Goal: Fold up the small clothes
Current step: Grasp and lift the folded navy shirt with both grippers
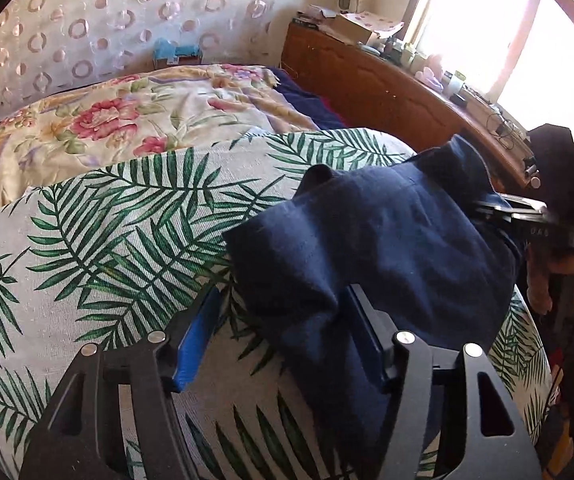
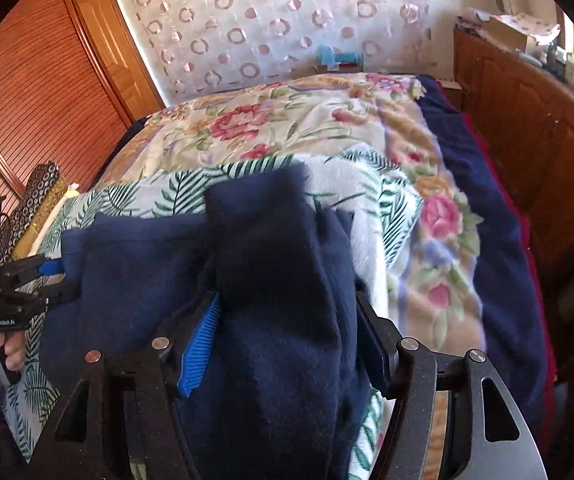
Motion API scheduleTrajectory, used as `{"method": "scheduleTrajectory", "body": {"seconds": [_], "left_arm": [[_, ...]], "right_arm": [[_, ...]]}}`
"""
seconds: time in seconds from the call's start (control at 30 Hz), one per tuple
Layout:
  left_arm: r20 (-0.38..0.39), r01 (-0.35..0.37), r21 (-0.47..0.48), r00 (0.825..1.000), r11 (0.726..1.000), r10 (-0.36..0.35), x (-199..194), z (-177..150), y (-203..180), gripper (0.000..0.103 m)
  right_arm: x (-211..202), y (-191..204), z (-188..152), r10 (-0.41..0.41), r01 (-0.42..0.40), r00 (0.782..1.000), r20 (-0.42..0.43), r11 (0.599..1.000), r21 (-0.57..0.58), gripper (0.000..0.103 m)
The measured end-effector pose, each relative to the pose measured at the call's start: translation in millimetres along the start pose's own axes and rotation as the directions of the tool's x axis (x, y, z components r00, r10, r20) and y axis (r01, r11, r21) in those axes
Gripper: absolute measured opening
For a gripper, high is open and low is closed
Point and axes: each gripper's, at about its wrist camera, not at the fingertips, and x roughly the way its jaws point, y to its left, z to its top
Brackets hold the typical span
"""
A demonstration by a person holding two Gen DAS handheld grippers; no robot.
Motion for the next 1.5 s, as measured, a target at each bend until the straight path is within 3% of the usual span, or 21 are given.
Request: {"method": "scheduleTrajectory", "body": {"seconds": [0.07, 0.13, 0.2, 0.27, 0.5, 0.87, 1.13, 1.37, 1.5], "left_arm": [[0.002, 0.005, -0.007, 1.0, 1.0, -0.005, 0, 0, 0, 0.065], [0.007, 0.016, -0.016, 1.0, 1.0, -0.016, 2, 1, -1, 0.064], [0.009, 0.031, -0.02, 0.999, 0.999, -0.03, 3, 2, -1, 0.052], [0.007, 0.04, -0.026, 0.999, 0.999, -0.04, 4, 3, 0, 0.044], [0.031, 0.052, -0.024, 0.998, 0.998, -0.051, -4, 7, 0, 0.015], [0.169, 0.051, 0.046, 0.984, 0.998, -0.058, -71, 11, -15, 0.013], [0.273, 0.036, 0.018, 0.961, 0.999, -0.039, -128, 4, 12, 0.013], [0.369, -0.054, -0.045, 0.927, 0.998, 0.066, -196, -24, 54, 0.013], [0.415, -0.111, -0.125, 0.897, 0.986, 0.153, -235, -47, 90, 0.013]], "right_arm": [[1, -1, 1, -0.001, 0.001, 1.0, 0.005, 1.0, -0.002, 0.065], [1, 0, 2, 0.02, -0.02, 1.0, 0.005, 1.0, 0.003, 0.054], [2, 0, 2, 0.027, -0.027, 1.0, 0.005, 1.0, 0.004, 0.051], [2, 3, 1, 0.049, -0.049, 0.999, 0.001, 0.999, -0.009, 0.036], [4, 5, -2, 0.045, -0.044, 0.999, 0.018, 0.999, -0.018, 0.023], [-30, 36, -3, 0.009, 0.004, 0.988, 0.156, 0.996, -0.084, 0.02], [-44, 78, 6, 0.037, 0.002, 0.974, 0.222, 0.985, -0.172, 0.02], [-34, 140, 29, 0.14, -0.064, 0.96, 0.243, 0.953, -0.297, 0.02], [-16, 191, 48, 0.223, -0.117, 0.946, 0.237, 0.912, -0.393, 0.02]]}}
